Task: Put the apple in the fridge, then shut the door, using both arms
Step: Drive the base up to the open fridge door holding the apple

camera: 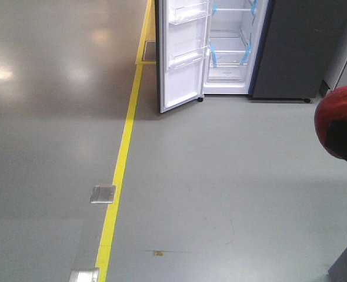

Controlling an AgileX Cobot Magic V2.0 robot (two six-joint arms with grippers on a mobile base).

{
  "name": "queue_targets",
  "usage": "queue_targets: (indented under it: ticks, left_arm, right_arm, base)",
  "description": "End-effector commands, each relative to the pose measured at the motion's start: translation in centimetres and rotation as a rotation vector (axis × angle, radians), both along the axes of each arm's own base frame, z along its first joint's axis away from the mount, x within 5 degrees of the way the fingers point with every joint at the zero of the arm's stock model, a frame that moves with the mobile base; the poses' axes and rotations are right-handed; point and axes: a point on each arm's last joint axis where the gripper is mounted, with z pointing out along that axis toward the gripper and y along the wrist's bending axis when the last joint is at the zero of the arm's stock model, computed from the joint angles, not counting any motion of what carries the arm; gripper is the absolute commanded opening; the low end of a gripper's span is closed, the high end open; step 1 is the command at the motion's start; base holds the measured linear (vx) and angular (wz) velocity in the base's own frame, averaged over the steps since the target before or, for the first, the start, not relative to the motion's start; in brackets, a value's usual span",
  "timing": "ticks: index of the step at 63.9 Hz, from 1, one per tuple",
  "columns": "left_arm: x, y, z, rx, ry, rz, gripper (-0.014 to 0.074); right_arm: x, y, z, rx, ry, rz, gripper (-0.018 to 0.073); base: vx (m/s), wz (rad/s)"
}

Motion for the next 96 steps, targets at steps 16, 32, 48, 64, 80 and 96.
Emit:
queue_targets:
  ticks: [16,32,48,64,80,96]
  left_arm:
    - [0.07,-0.18,-0.04,-0.001,-0.056,-0.019,-0.0006]
    - [0.07,-0.18,-0.04,-0.001,-0.056,-0.019,-0.0006]
    - [0.07,-0.18,-0.04,-0.001,-0.056,-0.019,-0.0006]
    - [0.07,-0.18,-0.04,-0.001,-0.056,-0.019,-0.0006]
    - [0.07,-0.18,-0.04,-0.001,-0.056,-0.019,-0.0006]
    - [0.07,-0.18,-0.04,-0.001,-0.056,-0.019,-0.0006]
  right_arm:
    - [-0.04,-0.04,1.38,0.053,-0.071,-0.023,-0.0006]
    - [-0.04,-0.04,1.38,0.053,-0.071,-0.023,-0.0006]
    - [-0.04,-0.04,1.38,0.053,-0.071,-0.023,-0.0006]
    - [-0.04,-0.04,1.38,0.053,-0.071,-0.023,-0.0006]
    - [-0.04,-0.04,1.38,0.053,-0.071,-0.023,-0.0006]
    - [-0.04,-0.04,1.38,0.053,-0.071,-0.023,-0.0006]
  base:
    - [0.27,-0.05]
    - [0.27,-0.06]
    - [0.28,-0.05]
    - [0.29,-0.01]
    - [0.3,0.0]
    - [0.29,0.0]
